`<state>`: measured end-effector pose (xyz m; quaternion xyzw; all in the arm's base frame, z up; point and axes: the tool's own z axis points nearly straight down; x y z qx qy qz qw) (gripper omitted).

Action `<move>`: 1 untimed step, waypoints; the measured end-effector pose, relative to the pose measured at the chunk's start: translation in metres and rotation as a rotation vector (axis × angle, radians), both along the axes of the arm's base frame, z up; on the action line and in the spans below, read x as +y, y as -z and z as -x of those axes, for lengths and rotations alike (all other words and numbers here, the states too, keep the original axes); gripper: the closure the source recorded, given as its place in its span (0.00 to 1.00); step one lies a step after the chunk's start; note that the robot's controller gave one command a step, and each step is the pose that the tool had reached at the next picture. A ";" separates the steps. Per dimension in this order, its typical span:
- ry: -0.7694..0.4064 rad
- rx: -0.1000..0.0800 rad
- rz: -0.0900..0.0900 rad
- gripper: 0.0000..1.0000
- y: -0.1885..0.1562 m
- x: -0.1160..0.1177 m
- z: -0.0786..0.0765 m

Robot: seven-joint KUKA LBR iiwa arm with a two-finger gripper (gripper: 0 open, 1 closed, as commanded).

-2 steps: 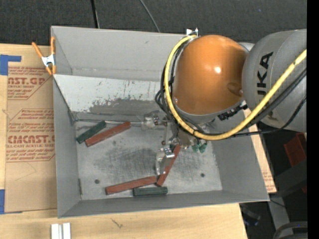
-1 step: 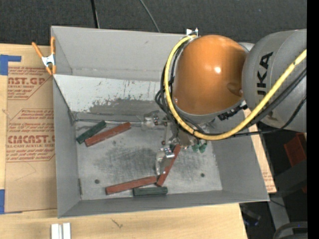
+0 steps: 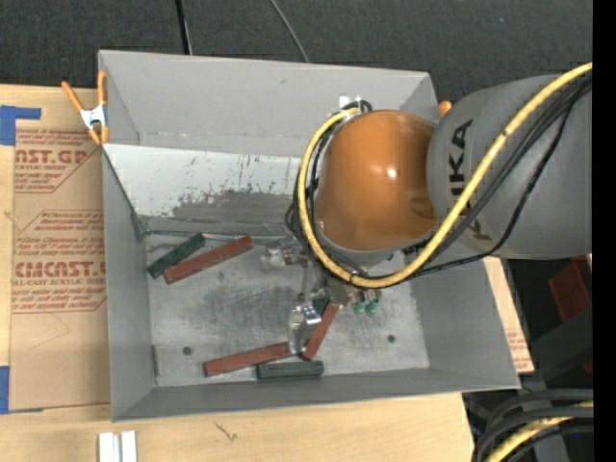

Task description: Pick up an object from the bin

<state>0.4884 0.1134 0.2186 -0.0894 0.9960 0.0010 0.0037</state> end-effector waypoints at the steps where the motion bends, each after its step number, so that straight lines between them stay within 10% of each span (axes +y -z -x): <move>1: -0.029 0.004 0.001 0.00 0.074 0.006 -0.006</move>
Offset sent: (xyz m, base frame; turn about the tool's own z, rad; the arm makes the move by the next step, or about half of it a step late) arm -0.0051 -0.0091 -0.1486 -0.0858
